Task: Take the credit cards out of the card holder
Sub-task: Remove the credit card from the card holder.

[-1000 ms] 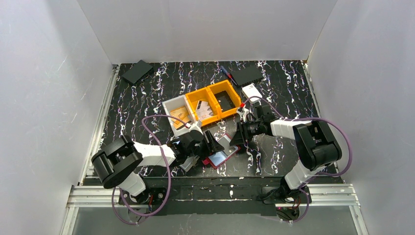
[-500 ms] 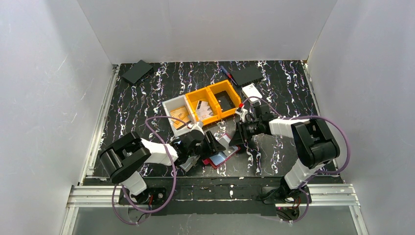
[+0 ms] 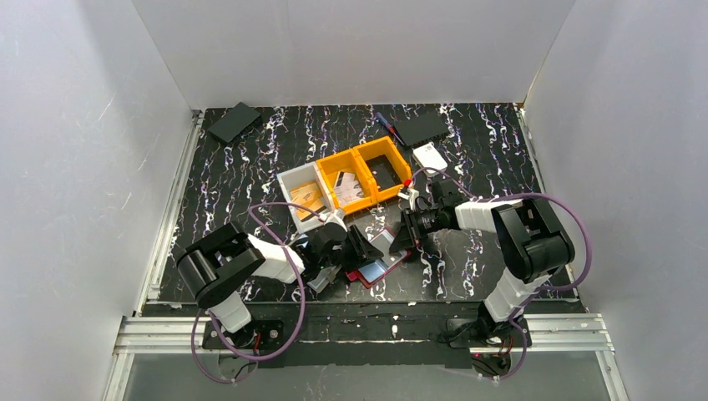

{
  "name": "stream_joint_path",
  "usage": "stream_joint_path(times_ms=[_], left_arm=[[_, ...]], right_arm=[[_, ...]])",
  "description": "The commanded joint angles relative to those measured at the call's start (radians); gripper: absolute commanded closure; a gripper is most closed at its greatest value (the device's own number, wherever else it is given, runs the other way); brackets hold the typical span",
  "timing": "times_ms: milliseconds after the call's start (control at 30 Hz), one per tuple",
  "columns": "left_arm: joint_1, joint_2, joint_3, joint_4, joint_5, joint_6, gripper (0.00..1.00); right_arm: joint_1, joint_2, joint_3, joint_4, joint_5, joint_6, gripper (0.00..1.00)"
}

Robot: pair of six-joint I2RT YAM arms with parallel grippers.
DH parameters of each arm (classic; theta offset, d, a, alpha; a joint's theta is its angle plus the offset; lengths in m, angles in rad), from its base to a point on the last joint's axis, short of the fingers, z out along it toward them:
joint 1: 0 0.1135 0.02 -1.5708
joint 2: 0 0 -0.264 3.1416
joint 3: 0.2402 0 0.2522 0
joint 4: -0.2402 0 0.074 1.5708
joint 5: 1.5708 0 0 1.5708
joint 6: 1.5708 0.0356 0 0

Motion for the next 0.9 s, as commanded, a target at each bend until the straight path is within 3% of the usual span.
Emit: stream_joint_path(times_ms=[0, 233, 700, 867], left_arm=[[0.006, 0.018, -0.03, -0.002, -0.034, -0.021, 0.62], [0.008, 0.043, -0.043, 0.066, -0.049, -0.063, 0.62], [0.009, 0.141, -0.051, 0.113, -0.127, -0.17, 0.74], [0.017, 0.172, -0.07, 0.186, -0.135, -0.17, 0.87]], right_arm=[[0.01, 0.029, 0.039, -0.031, 0.026, -0.018, 0.82], [0.017, 0.04, 0.046, -0.05, 0.062, -0.034, 0.82], [0.023, 0.057, 0.056, -0.067, 0.069, -0.038, 0.81], [0.023, 0.053, 0.067, -0.086, 0.073, -0.052, 0.81]])
